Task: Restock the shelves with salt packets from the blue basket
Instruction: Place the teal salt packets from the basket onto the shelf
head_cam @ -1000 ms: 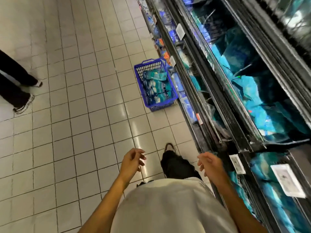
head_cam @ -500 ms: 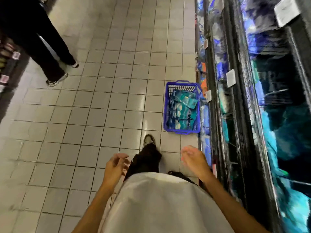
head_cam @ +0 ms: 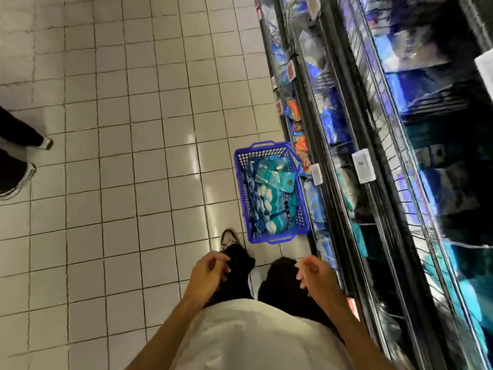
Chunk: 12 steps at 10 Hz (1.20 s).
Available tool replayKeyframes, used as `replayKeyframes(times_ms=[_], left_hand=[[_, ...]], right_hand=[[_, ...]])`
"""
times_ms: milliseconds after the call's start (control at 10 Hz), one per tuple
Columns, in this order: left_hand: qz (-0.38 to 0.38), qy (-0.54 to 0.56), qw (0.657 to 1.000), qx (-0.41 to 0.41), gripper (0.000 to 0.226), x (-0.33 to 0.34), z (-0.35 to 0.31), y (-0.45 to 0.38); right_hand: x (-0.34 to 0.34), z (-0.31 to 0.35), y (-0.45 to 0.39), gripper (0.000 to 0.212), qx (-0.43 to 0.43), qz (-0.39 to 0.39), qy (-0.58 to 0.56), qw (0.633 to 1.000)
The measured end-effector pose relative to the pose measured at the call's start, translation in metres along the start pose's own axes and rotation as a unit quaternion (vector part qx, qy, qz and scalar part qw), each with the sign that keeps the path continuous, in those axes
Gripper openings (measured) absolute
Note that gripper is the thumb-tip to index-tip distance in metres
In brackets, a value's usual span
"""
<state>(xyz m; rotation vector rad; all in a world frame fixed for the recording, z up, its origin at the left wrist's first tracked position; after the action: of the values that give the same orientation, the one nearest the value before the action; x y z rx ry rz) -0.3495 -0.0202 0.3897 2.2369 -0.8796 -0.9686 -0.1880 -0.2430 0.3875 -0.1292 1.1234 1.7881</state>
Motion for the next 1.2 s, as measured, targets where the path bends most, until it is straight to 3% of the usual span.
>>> replayKeyframes(times_ms=[100,300,400,600,700,800,900,1100,1200], left_hand=[[0.056,-0.063,0.996,-0.007,0.025,0.033,-0.019,-0.042],[0.126,-0.142,0.982,0.016,0.025,0.125,-0.013,-0.149],[0.102,-0.150,0.983,0.020,0.021,0.181,0.005,-0.222],[0.043,-0.187,0.975,0.110,0.021,0.293,0.023,-0.362],[0.018,-0.252,0.953,0.169,0.060,0.332,0.030,-0.406],[-0.015,-0.297,0.937,0.184,0.069,0.359,0.043,-0.428],[-0.040,-0.271,0.946,0.172,0.074,0.369,0.052,-0.437],[-0.037,-0.182,0.976,0.116,0.068,0.372,0.052,-0.443],[-0.039,-0.166,0.978,0.122,0.069,0.370,0.054,-0.440]], right_hand=[[0.017,-0.006,-0.037,0.020,0.051,-0.044,-0.030,0.997],[0.089,-0.050,-0.160,0.016,0.110,-0.036,0.001,0.993],[0.133,-0.096,-0.240,0.014,0.143,-0.036,0.029,0.989],[0.215,-0.162,-0.376,0.039,0.222,-0.036,0.062,0.972],[0.240,-0.176,-0.416,0.060,0.283,-0.009,0.062,0.957],[0.255,-0.186,-0.439,0.057,0.365,0.007,-0.049,0.930],[0.258,-0.186,-0.453,0.024,0.398,0.010,-0.149,0.905],[0.252,-0.197,-0.451,0.013,0.387,-0.019,-0.127,0.913],[0.243,-0.193,-0.443,0.014,0.385,-0.049,-0.200,0.899]])
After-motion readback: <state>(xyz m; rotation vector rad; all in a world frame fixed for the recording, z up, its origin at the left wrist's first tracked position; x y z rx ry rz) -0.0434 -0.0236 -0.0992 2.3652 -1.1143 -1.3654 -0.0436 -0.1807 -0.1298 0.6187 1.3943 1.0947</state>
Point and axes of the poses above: each hand's wrist, its own y-axis away from the middle knuckle, its own x-axis out of the palm, z = x × y, the point moved 2 cm from there along -y, towards the middle knuckle, and after that the axes turned 12 degrees about -z, right-handed, at the moved point
